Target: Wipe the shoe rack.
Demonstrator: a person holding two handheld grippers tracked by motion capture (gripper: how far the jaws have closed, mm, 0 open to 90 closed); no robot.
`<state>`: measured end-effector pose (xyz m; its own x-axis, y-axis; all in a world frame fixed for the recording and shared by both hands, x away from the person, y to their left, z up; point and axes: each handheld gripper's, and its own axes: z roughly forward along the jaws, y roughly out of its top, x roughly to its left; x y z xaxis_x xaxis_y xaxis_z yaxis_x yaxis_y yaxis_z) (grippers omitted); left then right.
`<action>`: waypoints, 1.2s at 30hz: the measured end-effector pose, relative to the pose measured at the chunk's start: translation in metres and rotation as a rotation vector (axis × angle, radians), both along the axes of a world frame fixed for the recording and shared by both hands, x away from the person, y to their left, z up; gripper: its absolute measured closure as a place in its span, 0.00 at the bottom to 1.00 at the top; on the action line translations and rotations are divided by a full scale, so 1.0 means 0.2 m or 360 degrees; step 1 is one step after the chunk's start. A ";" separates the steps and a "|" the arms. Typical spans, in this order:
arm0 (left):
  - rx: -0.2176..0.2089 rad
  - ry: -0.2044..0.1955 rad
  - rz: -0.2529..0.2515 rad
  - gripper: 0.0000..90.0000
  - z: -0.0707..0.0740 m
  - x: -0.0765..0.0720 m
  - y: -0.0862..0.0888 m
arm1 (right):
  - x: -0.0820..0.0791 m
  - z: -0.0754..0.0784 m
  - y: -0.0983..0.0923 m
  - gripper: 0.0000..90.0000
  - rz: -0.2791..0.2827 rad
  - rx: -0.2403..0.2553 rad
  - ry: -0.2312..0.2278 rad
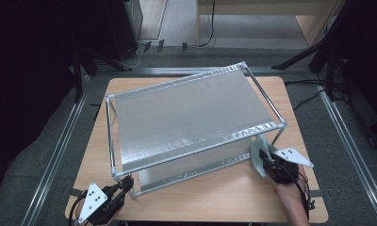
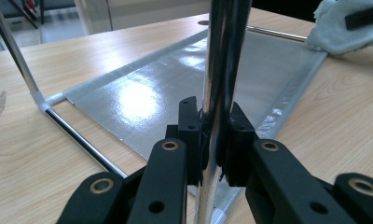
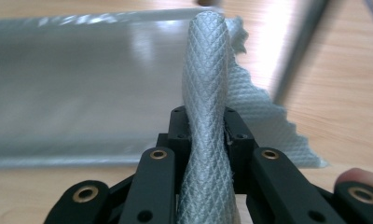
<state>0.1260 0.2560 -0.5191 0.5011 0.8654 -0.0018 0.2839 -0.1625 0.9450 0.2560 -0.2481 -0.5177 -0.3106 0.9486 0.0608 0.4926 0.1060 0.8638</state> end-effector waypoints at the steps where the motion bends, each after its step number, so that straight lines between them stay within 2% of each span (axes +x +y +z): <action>1: 0.0000 -0.0001 -0.0001 0.90 0.00 0.00 0.00 | 0.00 0.01 -0.02 0.87 -0.0045 0.0009 -0.0016; 5: 0.0000 -0.0001 -0.0001 0.90 0.00 0.00 0.00 | -0.04 0.10 -0.08 0.87 -0.0147 0.0080 -0.0133; 12: 0.0001 -0.0002 0.0000 0.90 0.00 0.00 0.00 | -0.13 0.29 -0.10 0.87 -0.0196 0.0089 -0.0372; 13: 0.0002 -0.0002 0.0000 0.90 0.00 0.00 0.00 | -0.13 0.29 -0.10 0.87 -0.0195 0.0098 -0.0377; 15: 0.0001 -0.0002 0.0001 0.90 0.00 0.00 0.00 | -0.12 0.26 -0.10 0.87 -0.0188 0.0079 -0.0337; 20: 0.0003 -0.0002 0.0000 0.90 0.00 0.00 0.00 | -0.04 0.09 -0.12 0.86 -0.0197 0.0089 -0.0082; 23: 0.0003 -0.0003 -0.0002 0.90 0.00 0.00 0.00 | -0.01 0.03 -0.12 0.86 -0.0199 0.0093 0.0020; 26: 0.0002 -0.0004 -0.0003 0.90 0.00 0.00 0.00 | -0.01 0.06 -0.13 0.86 -0.0203 0.0095 0.0009; 32: 0.0003 -0.0005 -0.0005 0.90 0.00 0.00 0.00 | -0.08 0.19 -0.11 0.87 -0.0225 0.0087 -0.0224; 34: 0.0004 -0.0004 -0.0005 0.90 0.00 0.00 0.00 | -0.09 0.19 -0.08 0.87 -0.0198 0.0075 -0.0225; 36: 0.0002 -0.0002 -0.0003 0.90 0.00 0.00 0.00 | -0.08 0.15 -0.03 0.87 -0.0145 0.0046 -0.0195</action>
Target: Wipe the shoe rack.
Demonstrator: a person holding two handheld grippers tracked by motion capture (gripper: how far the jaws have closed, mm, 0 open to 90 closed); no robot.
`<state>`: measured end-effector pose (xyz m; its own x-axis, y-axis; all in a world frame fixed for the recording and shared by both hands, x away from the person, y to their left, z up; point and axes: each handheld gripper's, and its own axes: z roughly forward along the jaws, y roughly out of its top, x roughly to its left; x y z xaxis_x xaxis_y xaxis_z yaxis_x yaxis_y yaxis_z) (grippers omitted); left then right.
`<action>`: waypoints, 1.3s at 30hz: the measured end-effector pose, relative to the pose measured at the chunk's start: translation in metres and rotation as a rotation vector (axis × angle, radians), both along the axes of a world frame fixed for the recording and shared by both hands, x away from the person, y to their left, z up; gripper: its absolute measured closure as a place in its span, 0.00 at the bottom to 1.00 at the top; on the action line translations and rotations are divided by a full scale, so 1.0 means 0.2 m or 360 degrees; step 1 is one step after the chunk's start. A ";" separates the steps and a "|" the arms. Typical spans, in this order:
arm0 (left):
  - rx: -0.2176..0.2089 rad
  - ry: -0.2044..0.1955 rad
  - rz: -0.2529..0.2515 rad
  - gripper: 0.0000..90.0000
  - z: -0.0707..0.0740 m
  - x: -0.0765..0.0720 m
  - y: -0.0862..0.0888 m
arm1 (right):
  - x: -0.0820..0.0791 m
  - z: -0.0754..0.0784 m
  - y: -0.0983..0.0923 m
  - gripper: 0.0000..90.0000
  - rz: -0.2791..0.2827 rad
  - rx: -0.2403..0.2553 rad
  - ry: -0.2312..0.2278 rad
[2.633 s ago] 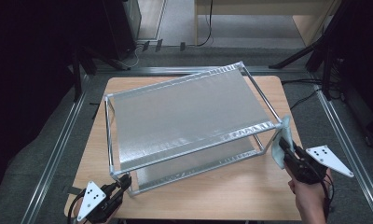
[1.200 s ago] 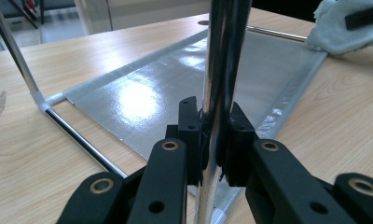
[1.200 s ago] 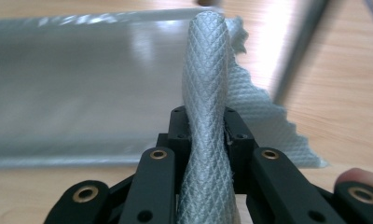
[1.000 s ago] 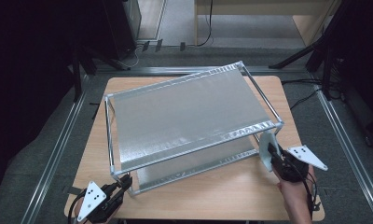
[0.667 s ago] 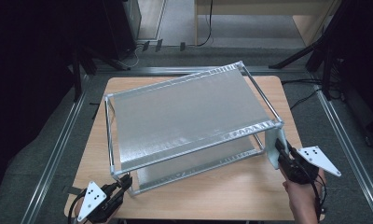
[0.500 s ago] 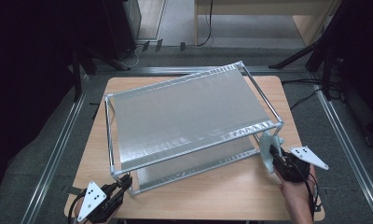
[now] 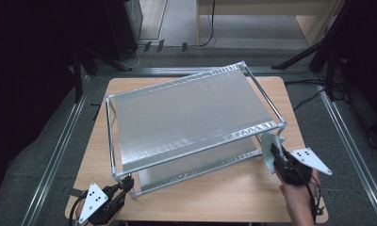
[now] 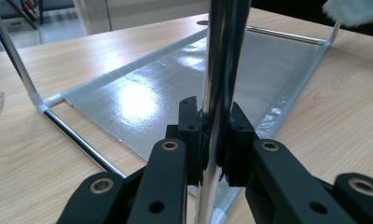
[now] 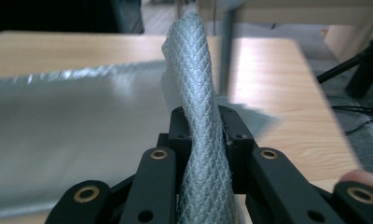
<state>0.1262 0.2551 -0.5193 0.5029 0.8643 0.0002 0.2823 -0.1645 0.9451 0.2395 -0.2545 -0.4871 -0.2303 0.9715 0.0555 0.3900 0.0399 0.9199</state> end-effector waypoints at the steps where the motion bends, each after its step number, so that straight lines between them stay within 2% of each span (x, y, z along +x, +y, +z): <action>1: 0.0002 0.0001 0.0001 0.90 0.00 0.00 0.00 | 0.01 -0.03 0.03 0.87 0.0029 -0.0027 0.0029; 4: 0.0001 0.0000 0.0002 0.90 0.00 0.00 -0.01 | 0.07 -0.10 0.10 0.87 0.0081 -0.0087 0.0065; 8: -0.0001 -0.0005 -0.0004 0.90 0.00 0.00 -0.02 | 0.18 -0.17 0.16 0.86 0.0078 -0.0035 0.0045; 9: -0.0001 -0.0007 -0.0004 0.90 0.00 0.00 -0.02 | 0.20 -0.19 0.17 0.80 0.0097 -0.0047 0.0033; 10: -0.0001 -0.0006 -0.0006 0.90 0.00 0.00 -0.02 | 0.20 -0.19 0.19 0.68 0.0110 -0.0059 0.0036; 11: 0.0001 -0.0006 -0.0008 0.90 0.00 0.00 -0.02 | 0.20 -0.20 0.20 0.55 0.0112 -0.0109 0.0051; 12: 0.0002 -0.0005 -0.0007 0.90 0.00 0.00 -0.02 | 0.20 -0.20 0.21 0.47 0.0104 -0.0151 0.0074; 14: 0.0007 -0.0005 -0.0009 0.90 0.00 0.00 -0.02 | 0.18 -0.18 0.21 0.40 0.0097 -0.0160 0.0101; 17: 0.0007 -0.0005 -0.0009 0.90 0.00 0.00 -0.02 | 0.11 -0.16 0.19 0.39 0.0129 -0.0132 0.0143; 18: 0.0007 -0.0005 -0.0012 0.90 0.00 0.00 -0.02 | 0.10 -0.16 0.19 0.39 0.0139 -0.0163 0.0175; 20: 0.0008 -0.0005 -0.0013 0.90 0.00 0.00 -0.02 | 0.08 -0.18 0.18 0.40 0.0121 -0.0245 0.0275; 21: 0.0008 -0.0005 -0.0014 0.90 0.00 0.00 -0.02 | 0.09 -0.20 0.17 0.43 0.0130 -0.0247 0.0338; 23: 0.0004 -0.0003 -0.0018 0.90 0.00 0.00 -0.03 | 0.12 -0.24 0.15 0.63 0.0170 -0.0211 0.0419; 24: 0.0007 -0.0001 -0.0026 0.90 0.00 0.00 -0.03 | 0.13 -0.26 0.14 0.76 0.0165 -0.0201 0.0416; 26: 0.0003 -0.0004 -0.0033 0.90 0.00 0.01 -0.05 | 0.17 -0.26 0.12 0.86 0.0119 -0.0161 0.0389; 28: 0.0006 -0.0009 -0.0048 0.90 0.00 0.02 -0.06 | 0.20 -0.25 0.11 0.87 0.0028 -0.0149 0.0279; 30: 0.0003 -0.0009 -0.0059 0.91 0.00 0.02 -0.08 | 0.24 -0.26 0.12 0.87 -0.0015 -0.0164 0.0205; 32: -0.0005 -0.0011 -0.0059 0.91 0.00 0.03 -0.09 | 0.28 -0.30 0.12 0.87 0.0035 -0.0199 0.0250; 35: -0.0020 -0.0003 -0.0072 0.90 0.00 0.04 -0.10 | 0.30 -0.30 0.11 0.88 0.0102 -0.0241 0.0234; 39: -0.0016 0.0002 -0.0085 0.91 0.00 0.04 -0.11 | 0.32 -0.30 0.12 0.89 0.0101 -0.0268 0.0232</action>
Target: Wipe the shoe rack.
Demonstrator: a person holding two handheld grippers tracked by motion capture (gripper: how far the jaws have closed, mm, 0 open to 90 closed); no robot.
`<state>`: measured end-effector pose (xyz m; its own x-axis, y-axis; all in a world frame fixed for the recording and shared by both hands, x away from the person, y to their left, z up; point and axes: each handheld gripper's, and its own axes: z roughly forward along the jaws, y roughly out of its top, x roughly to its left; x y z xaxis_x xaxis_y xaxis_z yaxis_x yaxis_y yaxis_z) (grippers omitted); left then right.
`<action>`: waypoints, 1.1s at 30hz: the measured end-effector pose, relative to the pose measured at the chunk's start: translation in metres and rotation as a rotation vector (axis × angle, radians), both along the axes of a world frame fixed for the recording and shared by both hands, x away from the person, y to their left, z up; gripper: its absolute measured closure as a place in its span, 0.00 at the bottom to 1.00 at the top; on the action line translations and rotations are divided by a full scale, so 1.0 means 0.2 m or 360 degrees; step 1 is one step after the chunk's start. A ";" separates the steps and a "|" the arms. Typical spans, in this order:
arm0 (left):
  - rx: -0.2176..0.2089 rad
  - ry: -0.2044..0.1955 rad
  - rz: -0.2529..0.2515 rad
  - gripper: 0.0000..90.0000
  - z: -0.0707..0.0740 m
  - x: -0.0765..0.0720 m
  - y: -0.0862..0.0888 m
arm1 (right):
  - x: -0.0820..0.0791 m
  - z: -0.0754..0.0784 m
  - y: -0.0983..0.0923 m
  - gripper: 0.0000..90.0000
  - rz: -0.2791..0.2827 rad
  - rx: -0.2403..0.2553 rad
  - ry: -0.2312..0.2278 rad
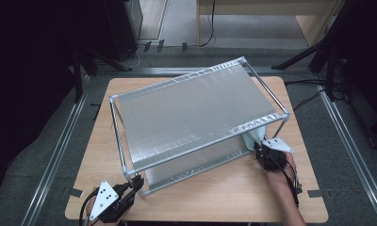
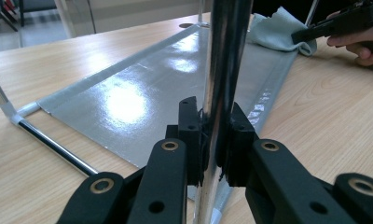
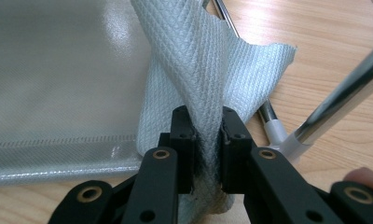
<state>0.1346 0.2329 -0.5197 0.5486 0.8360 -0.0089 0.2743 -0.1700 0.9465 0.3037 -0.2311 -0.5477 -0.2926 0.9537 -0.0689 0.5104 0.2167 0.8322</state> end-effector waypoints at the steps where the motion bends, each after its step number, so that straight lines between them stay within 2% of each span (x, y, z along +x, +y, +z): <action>1: 0.0004 -0.0002 -0.0002 0.90 0.00 0.00 0.00 | 0.00 0.00 0.01 0.90 0.0001 -0.0023 0.0002; 4: 0.0003 0.0008 0.0000 0.90 0.00 0.00 0.00 | -0.01 0.00 0.01 0.91 0.0019 -0.0085 0.0012; 8: -0.0036 0.0043 0.0023 0.90 0.00 0.02 -0.01 | -0.03 0.03 0.00 0.91 0.0008 -0.0096 0.0081; 10: -0.0041 0.0064 0.0034 0.90 0.01 0.03 -0.02 | -0.06 0.03 -0.02 0.92 -0.0012 -0.0103 0.0099; 12: -0.0009 0.0082 0.0044 0.90 0.02 0.06 -0.04 | -0.09 0.04 -0.04 0.92 -0.0046 -0.0126 0.0123; 14: -0.0025 0.0099 0.0045 0.89 0.02 0.07 -0.05 | -0.11 0.05 -0.05 0.91 -0.0078 -0.0145 0.0150; 15: -0.0051 0.0083 0.0060 0.89 0.01 0.07 -0.06 | -0.13 0.06 -0.06 0.91 -0.0088 -0.0160 0.0141; 18: -0.0133 0.0030 0.0073 0.89 -0.02 0.06 -0.06 | -0.15 0.07 -0.08 0.91 -0.0069 -0.0120 0.0035; 19: -0.0132 0.0032 0.0073 0.88 -0.02 0.06 -0.06 | -0.14 0.07 -0.09 0.91 -0.0090 -0.0109 0.0006; 21: -0.0083 0.0013 0.0064 0.89 -0.02 0.06 -0.07 | -0.10 0.06 -0.09 0.91 -0.0143 -0.0072 -0.0023; 23: -0.0085 0.0009 0.0055 0.89 -0.02 0.05 -0.07 | -0.06 0.03 -0.09 0.91 -0.0171 -0.0049 0.0008; 25: -0.0079 0.0006 0.0054 0.89 -0.02 0.04 -0.07 | -0.03 -0.01 -0.06 0.91 -0.0156 -0.0050 0.0046; 26: -0.0081 0.0003 0.0050 0.89 -0.02 0.04 -0.07 | -0.04 -0.01 -0.05 0.91 -0.0154 -0.0103 0.0024; 27: -0.0080 0.0001 0.0045 0.89 -0.02 0.04 -0.07 | -0.04 -0.01 -0.03 0.91 -0.0130 -0.0094 0.0035; 28: -0.0084 0.0000 0.0042 0.89 -0.02 0.04 -0.07 | -0.05 0.00 -0.01 0.91 -0.0104 -0.0051 0.0061; 31: -0.0097 0.0005 0.0048 0.89 -0.02 0.03 -0.07 | -0.08 -0.01 0.04 0.91 -0.0073 -0.0074 0.0049; 33: -0.0106 0.0011 0.0036 0.89 -0.02 0.02 -0.08 | -0.11 0.00 0.08 0.91 -0.0057 -0.0059 0.0049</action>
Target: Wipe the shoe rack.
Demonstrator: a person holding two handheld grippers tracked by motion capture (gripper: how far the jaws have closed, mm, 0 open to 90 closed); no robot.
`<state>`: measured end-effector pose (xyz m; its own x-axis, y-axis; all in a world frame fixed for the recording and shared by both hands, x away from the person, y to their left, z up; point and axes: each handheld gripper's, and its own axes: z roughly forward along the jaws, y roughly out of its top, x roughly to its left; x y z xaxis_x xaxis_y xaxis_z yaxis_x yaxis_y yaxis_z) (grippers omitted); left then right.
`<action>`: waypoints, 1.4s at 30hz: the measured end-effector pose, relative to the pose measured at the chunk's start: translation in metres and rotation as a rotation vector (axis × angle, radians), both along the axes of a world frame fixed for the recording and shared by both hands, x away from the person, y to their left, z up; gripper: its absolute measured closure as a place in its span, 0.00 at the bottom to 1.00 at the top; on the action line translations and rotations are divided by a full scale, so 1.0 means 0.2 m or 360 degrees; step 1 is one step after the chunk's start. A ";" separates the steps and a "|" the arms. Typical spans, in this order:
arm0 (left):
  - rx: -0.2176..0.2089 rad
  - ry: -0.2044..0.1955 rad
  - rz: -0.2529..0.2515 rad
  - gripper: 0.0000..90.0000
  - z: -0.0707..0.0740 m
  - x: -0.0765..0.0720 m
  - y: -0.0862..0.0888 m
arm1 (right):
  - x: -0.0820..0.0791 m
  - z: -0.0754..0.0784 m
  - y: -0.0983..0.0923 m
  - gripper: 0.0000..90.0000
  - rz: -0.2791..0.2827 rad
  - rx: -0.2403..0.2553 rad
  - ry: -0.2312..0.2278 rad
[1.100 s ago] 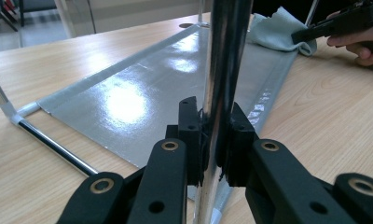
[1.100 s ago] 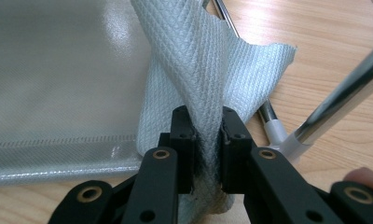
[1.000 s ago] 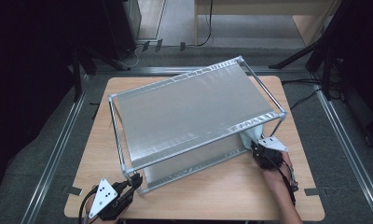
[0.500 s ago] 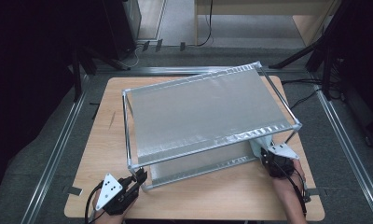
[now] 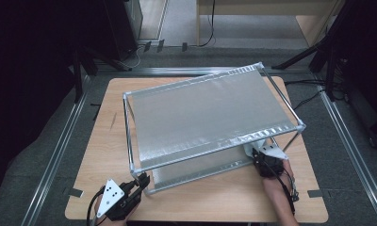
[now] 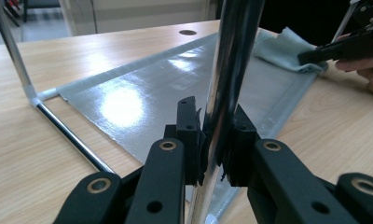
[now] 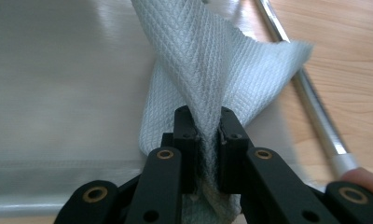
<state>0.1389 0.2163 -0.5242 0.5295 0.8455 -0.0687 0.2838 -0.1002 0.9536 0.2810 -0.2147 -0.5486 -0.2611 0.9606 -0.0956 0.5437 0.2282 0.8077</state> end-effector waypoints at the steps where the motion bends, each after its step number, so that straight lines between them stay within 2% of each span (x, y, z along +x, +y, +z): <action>1: -0.0002 0.0001 -0.0001 0.89 0.00 0.00 -0.01 | -0.01 0.00 0.02 0.91 0.0011 0.0007 -0.0001; 4: -0.0005 0.0005 -0.0019 0.89 0.00 -0.01 -0.03 | -0.06 0.00 0.11 0.91 0.0058 0.0013 0.0003; 7: -0.0001 0.0005 -0.0030 0.89 0.00 -0.01 -0.04 | -0.11 0.00 0.22 0.91 0.0123 0.0068 0.0028; 12: 0.0001 0.0004 -0.0051 0.89 0.00 -0.01 -0.07 | -0.21 -0.01 0.43 0.91 0.0298 0.0058 0.0034; 15: 0.0006 0.0007 -0.0058 0.89 0.00 -0.01 -0.07 | -0.26 0.00 0.56 0.91 0.0392 0.0094 0.0055; 20: 0.0016 0.0008 -0.0057 0.89 0.01 -0.01 -0.08 | -0.36 -0.01 0.74 0.91 0.0525 0.0064 0.0046; 24: 0.0024 0.0006 -0.0068 0.89 0.01 -0.02 -0.10 | -0.42 -0.01 0.86 0.91 0.0609 0.0103 0.0068; 27: 0.0033 0.0000 -0.0084 0.89 0.01 -0.02 -0.11 | -0.46 -0.01 0.95 0.91 0.0704 0.0090 0.0064; 29: 0.0037 -0.0004 -0.0087 0.89 0.01 -0.02 -0.12 | -0.48 -0.01 0.98 0.91 0.0760 0.0141 0.0087; 30: 0.0038 -0.0005 -0.0089 0.89 0.01 -0.02 -0.12 | -0.49 -0.01 0.99 0.91 0.0787 0.0168 0.0103; 32: 0.0041 -0.0005 -0.0097 0.89 0.01 -0.02 -0.11 | -0.49 -0.01 1.00 0.91 0.0803 0.0162 0.0105; 35: 0.0046 -0.0007 -0.0097 0.89 0.01 -0.02 -0.11 | -0.46 -0.01 0.95 0.91 0.0771 0.0132 0.0093; 38: 0.0046 -0.0009 -0.0103 0.89 0.00 -0.02 -0.11 | -0.40 0.00 0.83 0.91 0.0664 0.0088 0.0054; 42: 0.0051 -0.0009 -0.0107 0.89 0.00 -0.02 -0.11 | -0.30 0.00 0.62 0.90 0.0536 0.0095 0.0079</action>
<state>0.1350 0.1943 -0.5234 0.5856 0.8097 -0.0392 0.2699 -0.1492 0.9512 0.2212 -0.0900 -0.5481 -0.5675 0.8231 -0.0214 0.4846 0.3549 0.7995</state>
